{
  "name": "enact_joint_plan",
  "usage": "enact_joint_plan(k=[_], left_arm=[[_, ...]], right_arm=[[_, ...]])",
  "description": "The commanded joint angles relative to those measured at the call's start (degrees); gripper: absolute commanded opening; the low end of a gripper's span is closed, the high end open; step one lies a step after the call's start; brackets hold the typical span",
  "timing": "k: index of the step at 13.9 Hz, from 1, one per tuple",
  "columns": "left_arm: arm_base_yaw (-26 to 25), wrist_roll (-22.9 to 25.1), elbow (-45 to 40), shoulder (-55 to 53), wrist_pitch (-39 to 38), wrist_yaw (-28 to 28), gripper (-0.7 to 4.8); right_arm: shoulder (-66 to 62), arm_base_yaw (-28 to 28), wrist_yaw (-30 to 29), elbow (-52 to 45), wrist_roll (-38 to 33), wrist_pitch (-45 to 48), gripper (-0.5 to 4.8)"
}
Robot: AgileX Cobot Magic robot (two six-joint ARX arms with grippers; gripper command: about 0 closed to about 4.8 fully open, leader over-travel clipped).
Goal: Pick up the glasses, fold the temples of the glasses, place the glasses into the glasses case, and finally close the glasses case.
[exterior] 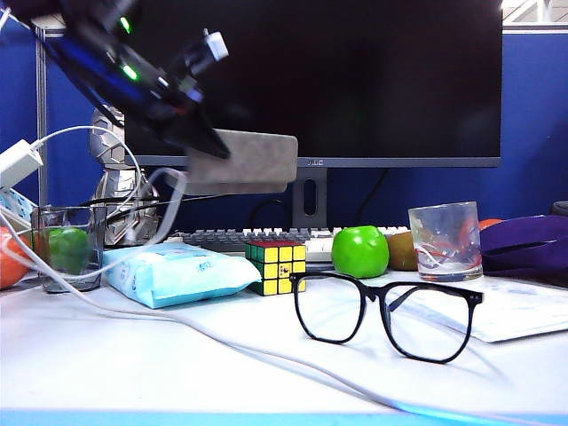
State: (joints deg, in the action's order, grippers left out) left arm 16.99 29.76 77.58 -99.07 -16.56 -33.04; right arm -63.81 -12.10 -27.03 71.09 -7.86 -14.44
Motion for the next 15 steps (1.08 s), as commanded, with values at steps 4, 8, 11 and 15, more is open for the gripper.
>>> enact_joint_plan(k=[4,8,11,15], left_arm=[[1.36,12.83,-2.80,2.86,-31.50,-1.03,-0.06],[7.58,8.76,-3.63,4.87,-22.25,-3.65,-0.06],[7.96,6.38,-3.63,5.31,-18.60,-0.17,-0.06],[7.82,6.97,-3.65,6.03,-22.97,4.81,-0.06]], right_arm=[[0.17,-0.11,-0.11,0.22,0.20,1.01,-0.05],[0.17,-0.13,-0.15,0.22,0.17,0.90,-0.05],[0.17,-0.13,-1.84,0.22,0.20,-0.20,-0.05],[0.17,-0.13,-1.84,0.22,0.20,-0.20,-0.05]])
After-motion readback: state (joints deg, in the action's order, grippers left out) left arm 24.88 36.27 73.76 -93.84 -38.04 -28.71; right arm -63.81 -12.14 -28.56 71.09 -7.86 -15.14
